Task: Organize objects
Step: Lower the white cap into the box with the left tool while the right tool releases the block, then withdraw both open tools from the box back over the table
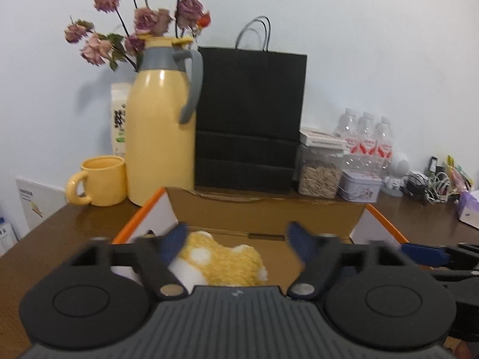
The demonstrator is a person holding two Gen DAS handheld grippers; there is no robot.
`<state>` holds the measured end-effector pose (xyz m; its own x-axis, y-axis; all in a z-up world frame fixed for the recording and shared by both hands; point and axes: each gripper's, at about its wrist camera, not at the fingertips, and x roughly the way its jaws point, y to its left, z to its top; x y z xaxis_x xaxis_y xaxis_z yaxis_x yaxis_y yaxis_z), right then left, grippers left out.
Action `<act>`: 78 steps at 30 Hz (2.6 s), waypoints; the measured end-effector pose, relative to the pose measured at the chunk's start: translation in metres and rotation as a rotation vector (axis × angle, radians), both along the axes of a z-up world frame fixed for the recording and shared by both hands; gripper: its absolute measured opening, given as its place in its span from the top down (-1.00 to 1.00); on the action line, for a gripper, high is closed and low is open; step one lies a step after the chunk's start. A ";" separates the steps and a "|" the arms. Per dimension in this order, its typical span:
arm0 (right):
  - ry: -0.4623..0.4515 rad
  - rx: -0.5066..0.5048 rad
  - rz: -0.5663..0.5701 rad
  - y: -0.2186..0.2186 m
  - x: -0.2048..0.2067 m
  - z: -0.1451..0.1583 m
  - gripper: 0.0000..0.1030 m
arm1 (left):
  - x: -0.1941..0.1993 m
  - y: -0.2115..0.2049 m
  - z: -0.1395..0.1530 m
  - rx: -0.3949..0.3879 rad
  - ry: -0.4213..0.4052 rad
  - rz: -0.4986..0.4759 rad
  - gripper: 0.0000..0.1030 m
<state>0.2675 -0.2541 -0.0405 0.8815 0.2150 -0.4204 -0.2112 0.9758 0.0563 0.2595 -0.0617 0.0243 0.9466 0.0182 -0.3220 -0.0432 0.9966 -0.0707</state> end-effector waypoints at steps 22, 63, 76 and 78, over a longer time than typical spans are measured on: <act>-0.060 0.011 -0.037 -0.006 -0.019 0.001 -1.00 | -0.031 0.006 0.010 -0.020 -0.087 -0.003 -1.00; 0.062 -0.033 -0.011 -0.024 -0.192 -0.026 -1.00 | -0.192 0.088 0.004 0.048 0.058 -0.006 -1.00; 0.142 -0.095 0.076 0.008 -0.181 -0.045 -1.00 | -0.212 0.104 -0.015 0.028 0.108 -0.010 -1.00; 0.148 -0.101 0.086 0.010 -0.174 -0.046 -1.00 | -0.213 0.105 -0.015 0.027 0.106 -0.012 -1.00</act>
<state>0.0930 -0.2443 -0.0869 0.7886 0.2367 -0.5675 -0.2906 0.9568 -0.0047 0.0463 0.0434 0.0094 0.9074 0.0170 -0.4198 -0.0369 0.9985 -0.0394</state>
